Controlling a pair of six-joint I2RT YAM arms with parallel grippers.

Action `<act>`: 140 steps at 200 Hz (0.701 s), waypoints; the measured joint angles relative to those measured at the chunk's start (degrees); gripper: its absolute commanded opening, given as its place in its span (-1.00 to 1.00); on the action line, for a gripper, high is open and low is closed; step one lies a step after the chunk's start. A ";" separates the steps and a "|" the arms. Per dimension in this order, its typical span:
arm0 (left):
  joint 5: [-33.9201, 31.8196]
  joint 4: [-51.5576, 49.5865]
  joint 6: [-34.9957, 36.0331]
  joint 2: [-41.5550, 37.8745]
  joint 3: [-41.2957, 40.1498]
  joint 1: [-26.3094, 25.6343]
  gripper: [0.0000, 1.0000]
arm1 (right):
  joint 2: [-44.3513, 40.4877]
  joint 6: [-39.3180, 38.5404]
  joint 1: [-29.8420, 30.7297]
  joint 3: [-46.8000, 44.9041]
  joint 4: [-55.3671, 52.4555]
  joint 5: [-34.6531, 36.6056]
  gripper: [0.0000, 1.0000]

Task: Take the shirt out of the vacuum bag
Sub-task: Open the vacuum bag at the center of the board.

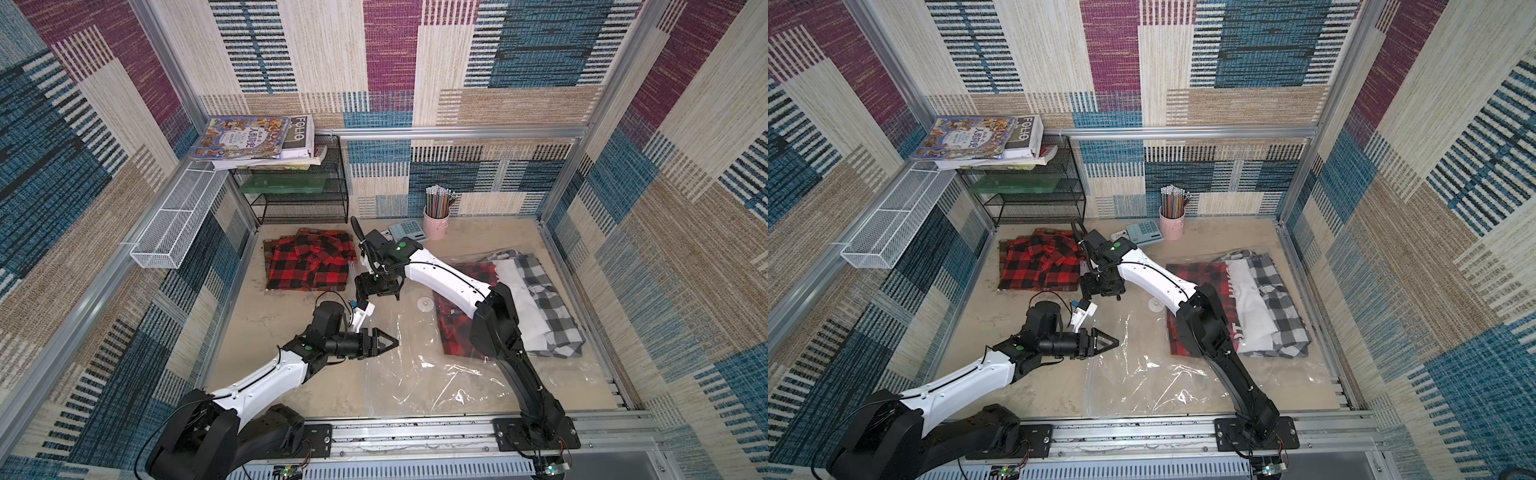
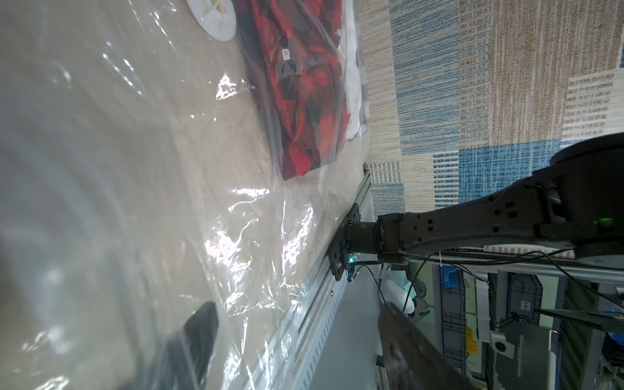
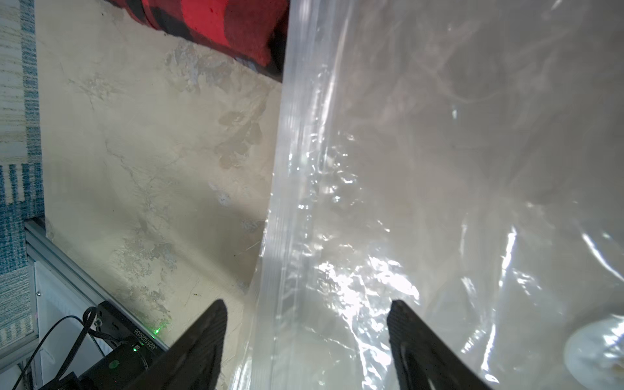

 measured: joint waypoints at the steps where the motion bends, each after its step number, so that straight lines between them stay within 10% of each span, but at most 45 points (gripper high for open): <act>1: -0.02 -0.11 0.00 -0.17 -0.02 -0.02 0.53 | 0.07 0.00 0.02 0.02 0.00 0.00 0.55; 60: -0.20 -1.49 0.07 -0.28 0.00 -0.55 0.52 | 2.84 -0.83 2.03 2.01 -4.24 5.27 0.29; 102: -0.94 -4.02 1.03 -0.66 1.46 -0.63 0.52 | 1.86 -0.76 2.49 1.95 -7.10 11.26 -0.92; 140: -3.67 -4.09 1.42 -2.38 0.94 -0.48 0.52 | -2.45 -0.28 1.51 1.90 -8.37 13.49 -1.00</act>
